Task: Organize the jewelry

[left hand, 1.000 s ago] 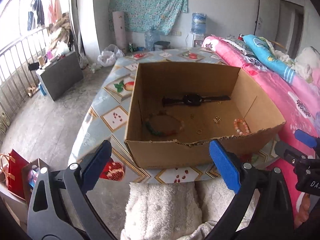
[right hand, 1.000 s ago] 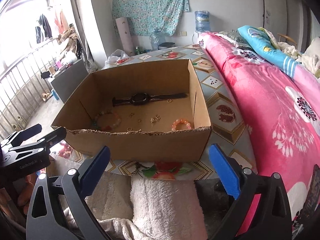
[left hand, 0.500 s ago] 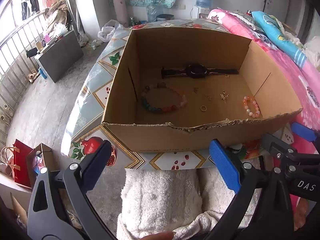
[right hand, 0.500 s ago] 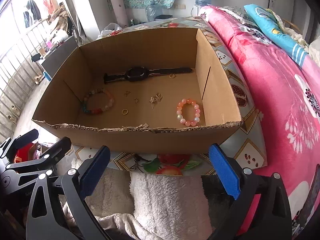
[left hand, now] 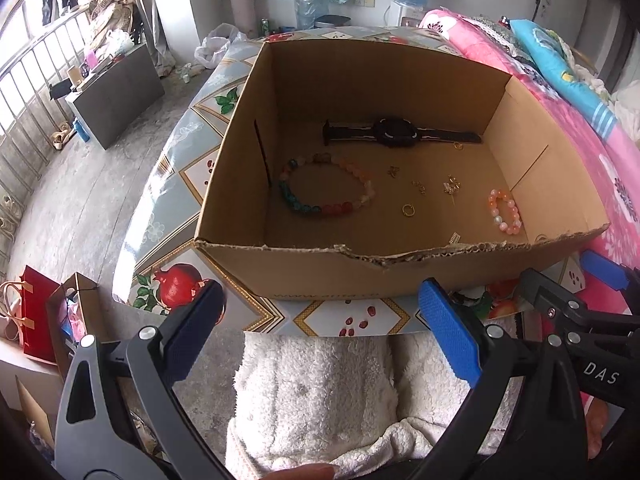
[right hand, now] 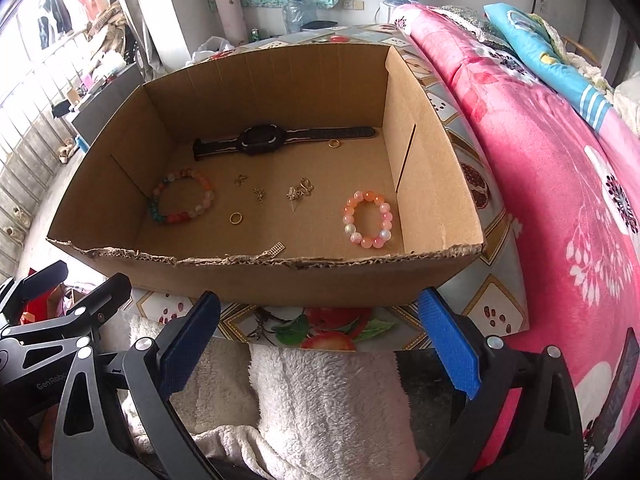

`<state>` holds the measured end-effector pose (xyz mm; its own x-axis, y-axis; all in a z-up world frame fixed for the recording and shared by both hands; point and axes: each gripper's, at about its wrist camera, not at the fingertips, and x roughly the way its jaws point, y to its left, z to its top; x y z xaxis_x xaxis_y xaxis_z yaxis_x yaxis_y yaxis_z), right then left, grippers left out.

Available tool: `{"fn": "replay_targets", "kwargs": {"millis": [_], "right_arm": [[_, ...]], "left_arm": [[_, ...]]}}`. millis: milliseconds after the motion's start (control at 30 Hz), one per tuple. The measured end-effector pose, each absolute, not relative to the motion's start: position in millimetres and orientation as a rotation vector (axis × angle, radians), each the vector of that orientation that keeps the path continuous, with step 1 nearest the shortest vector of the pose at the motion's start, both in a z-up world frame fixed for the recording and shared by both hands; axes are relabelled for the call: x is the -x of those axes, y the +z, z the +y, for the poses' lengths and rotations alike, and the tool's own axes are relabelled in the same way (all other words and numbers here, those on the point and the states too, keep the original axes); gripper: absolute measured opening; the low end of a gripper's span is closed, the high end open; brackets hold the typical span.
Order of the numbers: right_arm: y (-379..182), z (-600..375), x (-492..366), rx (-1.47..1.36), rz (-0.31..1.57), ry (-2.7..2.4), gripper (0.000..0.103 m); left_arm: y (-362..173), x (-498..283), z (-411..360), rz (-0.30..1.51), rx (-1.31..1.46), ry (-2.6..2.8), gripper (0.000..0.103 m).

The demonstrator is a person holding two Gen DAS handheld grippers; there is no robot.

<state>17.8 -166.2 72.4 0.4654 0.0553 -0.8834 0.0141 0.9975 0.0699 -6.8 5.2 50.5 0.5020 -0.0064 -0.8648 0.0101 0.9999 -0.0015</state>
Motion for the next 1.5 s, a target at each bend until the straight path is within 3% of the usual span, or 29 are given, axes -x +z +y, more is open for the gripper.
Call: {"fn": "replay_targets", "kwargs": {"millis": [1500], "right_arm": [[64, -177, -22, -0.080, 1.128, -0.022, 0.096]], "left_arm": [[39, -5, -5, 1.118, 0.000, -0.040, 0.094]]}}
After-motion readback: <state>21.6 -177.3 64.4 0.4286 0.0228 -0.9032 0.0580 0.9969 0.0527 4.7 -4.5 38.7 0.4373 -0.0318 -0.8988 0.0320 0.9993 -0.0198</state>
